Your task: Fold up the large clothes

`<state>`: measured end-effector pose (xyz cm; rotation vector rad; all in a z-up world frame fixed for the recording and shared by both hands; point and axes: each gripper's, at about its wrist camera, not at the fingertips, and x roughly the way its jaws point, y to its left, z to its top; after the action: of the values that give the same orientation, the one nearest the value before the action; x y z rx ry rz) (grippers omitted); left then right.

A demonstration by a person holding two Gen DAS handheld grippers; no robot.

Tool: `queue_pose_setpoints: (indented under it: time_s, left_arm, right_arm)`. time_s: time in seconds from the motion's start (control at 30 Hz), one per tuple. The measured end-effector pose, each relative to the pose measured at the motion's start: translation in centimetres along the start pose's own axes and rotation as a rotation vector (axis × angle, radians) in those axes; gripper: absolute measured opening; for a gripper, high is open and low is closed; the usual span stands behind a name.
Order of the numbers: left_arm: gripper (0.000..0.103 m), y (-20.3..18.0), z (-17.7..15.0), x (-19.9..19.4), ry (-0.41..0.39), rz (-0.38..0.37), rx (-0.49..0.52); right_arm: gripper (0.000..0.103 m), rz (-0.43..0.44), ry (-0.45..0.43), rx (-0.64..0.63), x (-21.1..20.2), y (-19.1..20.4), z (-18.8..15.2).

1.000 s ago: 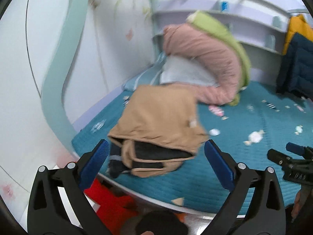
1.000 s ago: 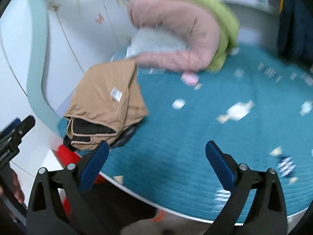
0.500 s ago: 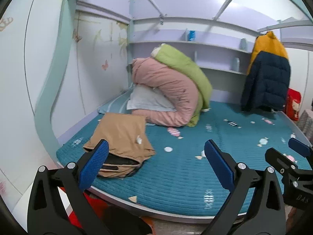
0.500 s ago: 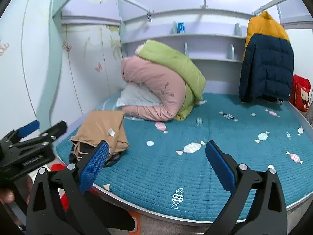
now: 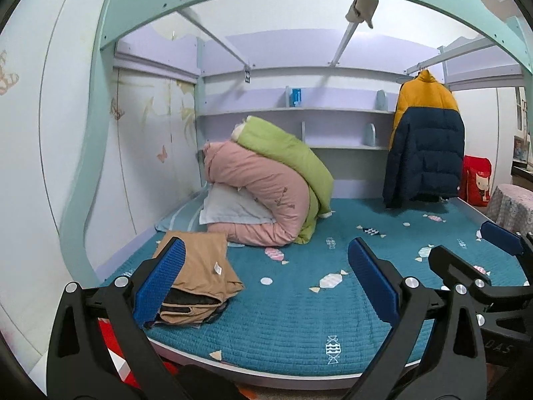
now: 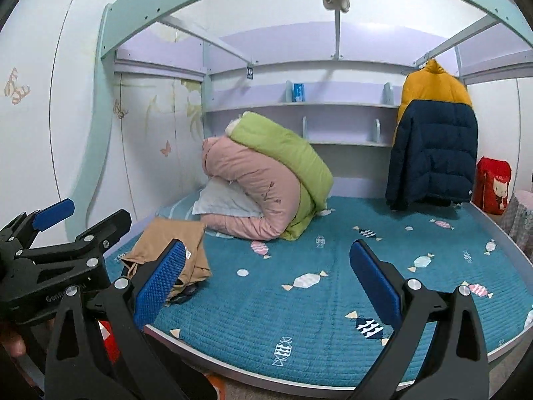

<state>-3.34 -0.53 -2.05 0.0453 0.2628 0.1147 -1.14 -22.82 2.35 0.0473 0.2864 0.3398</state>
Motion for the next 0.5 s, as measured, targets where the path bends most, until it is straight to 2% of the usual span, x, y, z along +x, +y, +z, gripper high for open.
queue_pose_setpoints:
  time_s: [0.27, 0.5]
  left_arm:
    - [0.098, -0.7, 0.3, -1.2, -0.015, 0.003, 0.016]
    - [0.098, -0.9, 0.3, -1.8, -0.029, 0.011, 0.015]
  right_arm:
    - [0.095, -0.011, -0.054, 0.005, -1.3, 0.0, 0.3]
    - [0.095, -0.009, -0.061, 0.011, -1.4, -0.2, 0.3]
